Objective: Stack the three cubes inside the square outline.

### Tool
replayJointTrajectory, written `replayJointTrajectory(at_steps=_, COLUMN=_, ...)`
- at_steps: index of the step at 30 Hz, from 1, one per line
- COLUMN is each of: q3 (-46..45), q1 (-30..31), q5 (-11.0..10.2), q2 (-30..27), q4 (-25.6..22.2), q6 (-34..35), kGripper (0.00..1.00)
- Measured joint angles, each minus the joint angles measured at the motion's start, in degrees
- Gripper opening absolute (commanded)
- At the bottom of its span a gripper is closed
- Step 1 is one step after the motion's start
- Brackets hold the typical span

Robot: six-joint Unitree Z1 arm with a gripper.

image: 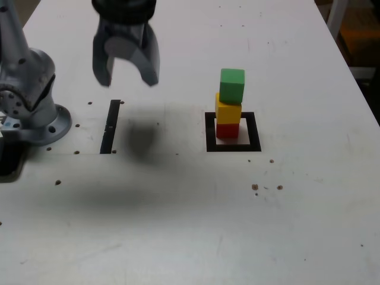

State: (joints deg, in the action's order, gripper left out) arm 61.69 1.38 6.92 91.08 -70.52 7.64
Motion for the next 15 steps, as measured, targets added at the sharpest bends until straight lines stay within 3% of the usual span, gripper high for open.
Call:
replayJointTrajectory(at_steps=4, q3=-7.79, q1=0.00, q5=3.41, q2=0.17, q4=8.02, q6=-1.54, kGripper=0.68)
replayJointTrajectory(at_steps=7, q3=-13.63, q1=0.00, q5=4.14, q2=0.28, q4=15.36, q6=-1.71, kGripper=0.68)
replayJointTrajectory(at_steps=15, q3=-15.16, q1=0.00, q5=6.12, q2=1.62, q4=19.00, q6=-3.50, kGripper=0.68)
